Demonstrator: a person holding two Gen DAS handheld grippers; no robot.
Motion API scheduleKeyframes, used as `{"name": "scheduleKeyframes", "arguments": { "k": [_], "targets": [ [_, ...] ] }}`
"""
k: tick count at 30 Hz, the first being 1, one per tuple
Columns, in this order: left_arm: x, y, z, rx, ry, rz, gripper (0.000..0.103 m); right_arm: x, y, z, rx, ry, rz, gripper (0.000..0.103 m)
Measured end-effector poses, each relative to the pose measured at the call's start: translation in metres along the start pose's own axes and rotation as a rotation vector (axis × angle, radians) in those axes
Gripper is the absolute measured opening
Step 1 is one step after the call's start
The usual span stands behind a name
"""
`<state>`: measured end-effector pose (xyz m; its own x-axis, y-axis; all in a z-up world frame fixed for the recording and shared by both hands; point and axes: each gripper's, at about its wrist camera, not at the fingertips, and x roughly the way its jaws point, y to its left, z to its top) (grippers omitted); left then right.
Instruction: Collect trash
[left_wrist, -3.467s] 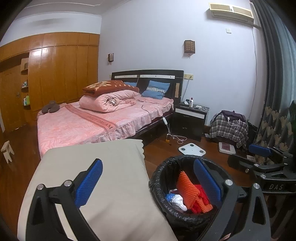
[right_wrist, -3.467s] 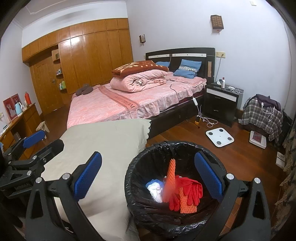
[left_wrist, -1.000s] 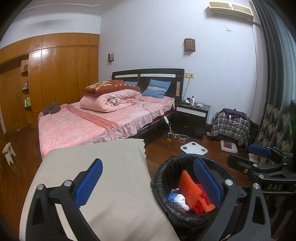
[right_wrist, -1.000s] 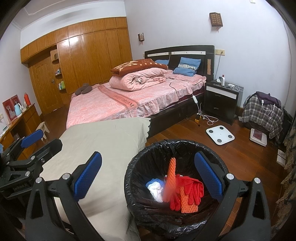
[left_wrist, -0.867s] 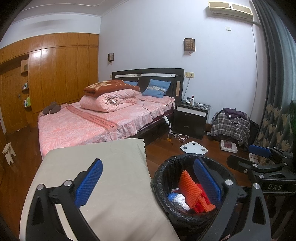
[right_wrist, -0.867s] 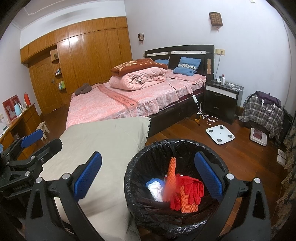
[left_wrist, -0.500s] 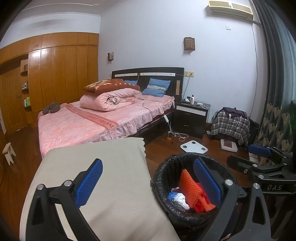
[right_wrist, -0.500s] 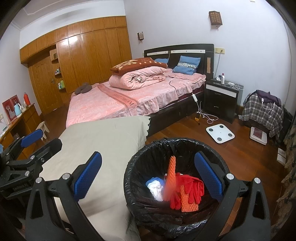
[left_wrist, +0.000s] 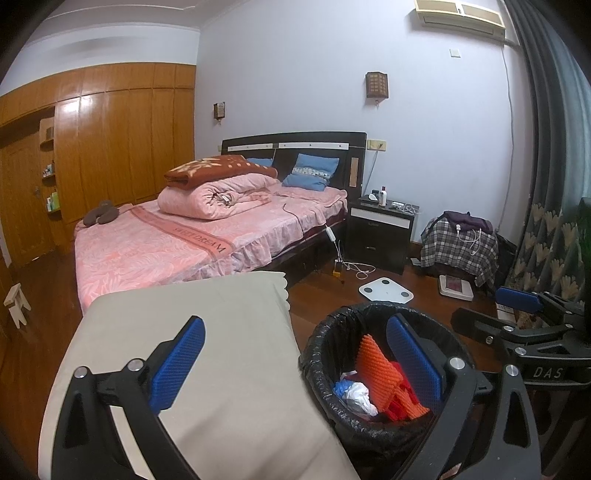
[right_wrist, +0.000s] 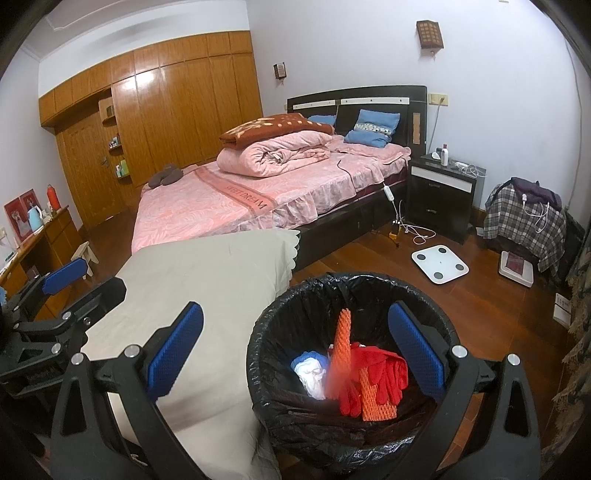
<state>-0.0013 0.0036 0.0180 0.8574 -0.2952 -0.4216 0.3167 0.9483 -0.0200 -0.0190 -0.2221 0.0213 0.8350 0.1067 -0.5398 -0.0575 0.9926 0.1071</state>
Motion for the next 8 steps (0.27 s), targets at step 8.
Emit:
{"name": "scheduleKeyframes", "arguments": {
  "k": [8],
  "targets": [
    [0.0004,-0.0007,0.0007,0.001,0.002,0.001,0.097,0.0001,-0.0004,0.0009,-0.001,0.001,0.001,0.097]
  ]
}}
